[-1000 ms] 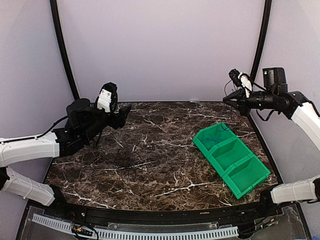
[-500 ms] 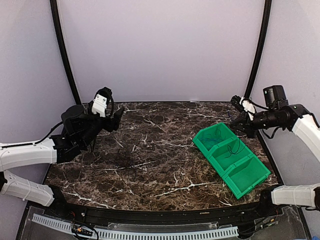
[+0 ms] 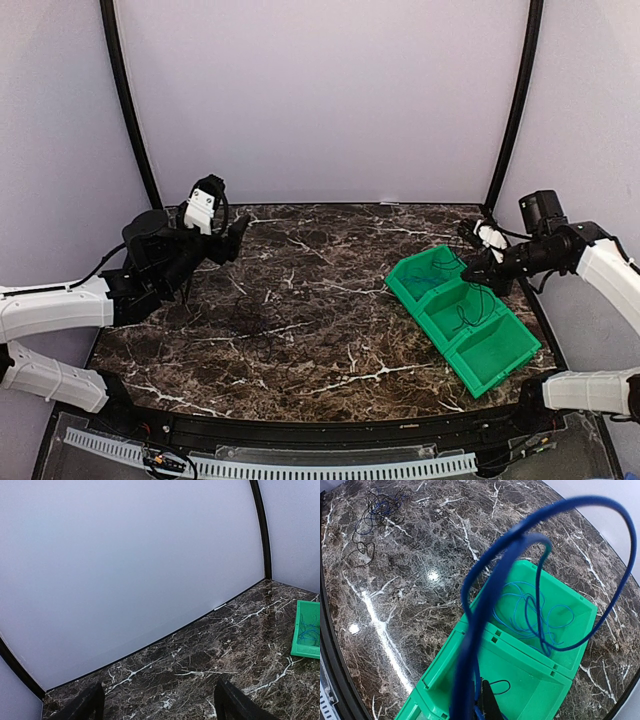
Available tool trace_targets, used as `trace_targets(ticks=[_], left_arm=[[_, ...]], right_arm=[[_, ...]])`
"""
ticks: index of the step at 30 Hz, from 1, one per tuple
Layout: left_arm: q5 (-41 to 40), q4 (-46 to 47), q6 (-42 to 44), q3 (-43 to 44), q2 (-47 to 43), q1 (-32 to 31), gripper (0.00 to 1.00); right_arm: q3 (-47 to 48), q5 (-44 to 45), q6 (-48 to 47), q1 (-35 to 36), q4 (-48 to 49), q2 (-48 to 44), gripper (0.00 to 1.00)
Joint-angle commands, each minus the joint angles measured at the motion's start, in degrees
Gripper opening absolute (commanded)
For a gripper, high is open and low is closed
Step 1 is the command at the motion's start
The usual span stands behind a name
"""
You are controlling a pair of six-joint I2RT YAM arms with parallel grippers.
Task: Untangle the cables
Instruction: Place the untangled cable in the bin.
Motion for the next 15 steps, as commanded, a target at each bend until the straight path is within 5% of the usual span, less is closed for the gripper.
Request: trace_targets(ticks=[1, 15], left_arm=[[1.0, 0.7, -0.2, -0.2, -1.7, 0.3, 0.79], [1.7, 0.3, -0.4, 0.0, -1.7, 0.3, 0.79]], right_arm=[[-1.3, 1.0, -0.7, -0.4, 1.7, -0.6, 0.0], [-2.1, 1.8, -3.3, -0.8, -4.4, -5.0, 0.0]])
